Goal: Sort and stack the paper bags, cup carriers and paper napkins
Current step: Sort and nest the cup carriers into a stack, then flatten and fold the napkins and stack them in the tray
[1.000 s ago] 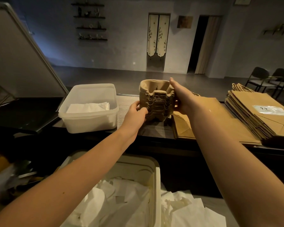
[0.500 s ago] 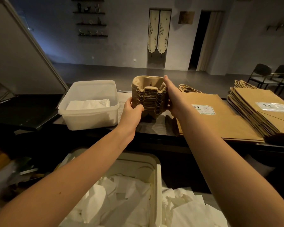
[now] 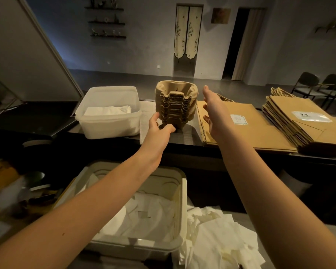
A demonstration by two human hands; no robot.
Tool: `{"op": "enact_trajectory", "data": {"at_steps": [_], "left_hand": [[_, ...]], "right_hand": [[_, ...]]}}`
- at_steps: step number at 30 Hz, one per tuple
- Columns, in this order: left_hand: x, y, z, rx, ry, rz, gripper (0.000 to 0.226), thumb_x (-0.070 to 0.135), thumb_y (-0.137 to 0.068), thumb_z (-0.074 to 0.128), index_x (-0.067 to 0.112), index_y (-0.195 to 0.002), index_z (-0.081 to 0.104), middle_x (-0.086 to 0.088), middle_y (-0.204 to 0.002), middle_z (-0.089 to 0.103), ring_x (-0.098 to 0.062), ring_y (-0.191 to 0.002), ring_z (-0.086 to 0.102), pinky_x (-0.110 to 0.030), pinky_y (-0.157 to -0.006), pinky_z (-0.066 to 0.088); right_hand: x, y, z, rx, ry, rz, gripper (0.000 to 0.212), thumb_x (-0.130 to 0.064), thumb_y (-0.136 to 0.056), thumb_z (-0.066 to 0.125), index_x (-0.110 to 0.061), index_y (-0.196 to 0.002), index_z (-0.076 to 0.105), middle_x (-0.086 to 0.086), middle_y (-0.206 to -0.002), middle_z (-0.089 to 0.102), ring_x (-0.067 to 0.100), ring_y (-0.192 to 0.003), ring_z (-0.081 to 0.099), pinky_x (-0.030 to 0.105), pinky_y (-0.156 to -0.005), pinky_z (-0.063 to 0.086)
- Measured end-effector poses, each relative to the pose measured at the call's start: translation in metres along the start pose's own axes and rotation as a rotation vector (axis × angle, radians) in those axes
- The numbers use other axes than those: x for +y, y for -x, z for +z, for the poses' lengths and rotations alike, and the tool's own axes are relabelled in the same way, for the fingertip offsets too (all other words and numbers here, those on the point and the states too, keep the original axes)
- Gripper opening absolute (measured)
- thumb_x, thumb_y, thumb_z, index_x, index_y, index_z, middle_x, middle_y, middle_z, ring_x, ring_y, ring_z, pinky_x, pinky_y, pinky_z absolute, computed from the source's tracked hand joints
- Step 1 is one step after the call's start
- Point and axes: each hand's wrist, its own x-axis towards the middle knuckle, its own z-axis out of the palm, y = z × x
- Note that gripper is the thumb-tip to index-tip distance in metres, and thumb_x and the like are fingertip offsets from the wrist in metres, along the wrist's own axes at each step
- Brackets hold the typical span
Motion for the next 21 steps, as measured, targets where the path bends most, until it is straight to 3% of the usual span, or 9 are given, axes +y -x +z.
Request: {"op": "enact_trajectory", "data": {"at_steps": [5,8,13,17,21], "left_hand": [[-0.004,0.029,-0.005,-0.023,-0.023,-0.006,0.060,0.011,-0.095,0.047,0.031,-0.146,0.023,-0.003,-0.154,0.019,-0.019,-0.139,0.024,-0.044,-0.116,0.023],[-0.004,0.044,-0.009,-0.013,-0.046,0.009,0.054,0.011,-0.096,0.047,0.028,-0.144,0.028,-0.003,-0.149,0.028,-0.018,-0.133,0.033,-0.043,-0.114,0.027],[0.008,0.054,-0.029,0.026,-0.232,0.169,0.040,0.012,-0.096,0.047,0.025,-0.134,0.041,0.003,-0.134,0.044,-0.015,-0.126,0.041,-0.037,-0.109,0.035],[0.023,0.048,-0.053,0.197,-0.534,0.392,0.030,0.010,-0.093,0.052,0.021,-0.121,0.054,0.006,-0.120,0.052,-0.011,-0.122,0.043,-0.021,-0.095,0.034],[0.031,0.029,-0.087,0.381,-1.006,0.467,0.027,0.023,-0.089,0.058,0.024,-0.117,0.058,0.000,-0.126,0.053,-0.023,-0.122,0.039,-0.037,-0.099,0.031]], "right_hand": [[0.004,0.027,-0.007,-0.048,0.070,-0.055,0.046,-0.039,-0.099,0.038,-0.014,-0.137,0.041,0.004,-0.141,0.044,0.019,-0.129,0.039,0.035,-0.104,0.034],[0.006,0.043,-0.008,-0.087,0.095,-0.079,0.044,-0.037,-0.099,0.041,-0.015,-0.137,0.042,0.004,-0.139,0.046,0.019,-0.128,0.041,0.033,-0.101,0.036],[0.006,0.062,-0.008,-0.160,0.101,-0.076,0.037,-0.032,-0.098,0.045,-0.015,-0.130,0.048,0.004,-0.132,0.052,0.017,-0.119,0.047,0.029,-0.092,0.040],[0.002,0.072,0.003,-0.252,0.110,-0.070,0.032,-0.027,-0.098,0.046,-0.014,-0.126,0.052,0.007,-0.127,0.055,0.019,-0.114,0.050,0.027,-0.086,0.044],[-0.005,0.076,0.024,-0.333,0.170,-0.081,0.032,-0.026,-0.098,0.046,-0.014,-0.127,0.052,0.002,-0.117,0.056,0.015,-0.108,0.050,0.023,-0.081,0.044]]}}
